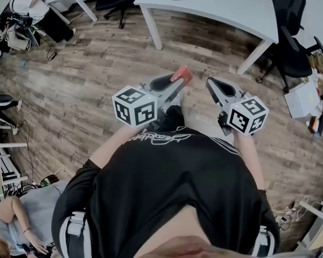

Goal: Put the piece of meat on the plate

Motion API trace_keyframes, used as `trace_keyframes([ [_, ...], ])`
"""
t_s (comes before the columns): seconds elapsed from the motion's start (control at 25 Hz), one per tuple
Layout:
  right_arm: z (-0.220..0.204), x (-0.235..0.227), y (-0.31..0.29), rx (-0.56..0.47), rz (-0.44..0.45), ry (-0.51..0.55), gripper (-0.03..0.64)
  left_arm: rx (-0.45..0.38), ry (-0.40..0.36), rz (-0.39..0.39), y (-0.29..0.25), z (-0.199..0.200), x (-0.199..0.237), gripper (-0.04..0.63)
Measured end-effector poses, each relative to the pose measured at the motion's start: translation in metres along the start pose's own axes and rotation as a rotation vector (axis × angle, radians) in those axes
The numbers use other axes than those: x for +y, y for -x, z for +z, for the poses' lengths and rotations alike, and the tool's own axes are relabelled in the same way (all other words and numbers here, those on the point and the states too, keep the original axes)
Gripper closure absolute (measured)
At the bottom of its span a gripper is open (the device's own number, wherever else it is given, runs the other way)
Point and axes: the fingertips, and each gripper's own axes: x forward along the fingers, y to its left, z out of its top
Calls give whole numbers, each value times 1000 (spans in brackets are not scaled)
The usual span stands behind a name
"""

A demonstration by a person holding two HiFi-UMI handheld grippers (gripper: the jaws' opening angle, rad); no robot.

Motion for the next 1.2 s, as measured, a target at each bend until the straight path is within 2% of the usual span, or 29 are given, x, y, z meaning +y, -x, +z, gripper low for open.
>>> trace_keyframes([
  [0.2, 2, -19, -14, 4, -14, -15, 606, 8, 11, -23, -19, 4, 17, 503],
  [0.44, 13, -53, -52, 24, -34, -34, 606, 6, 41, -35, -45, 23, 61, 503],
  [1.2, 84, -198, -244, 93, -51, -128, 606, 71, 131, -35, -155, 111, 269, 503],
])
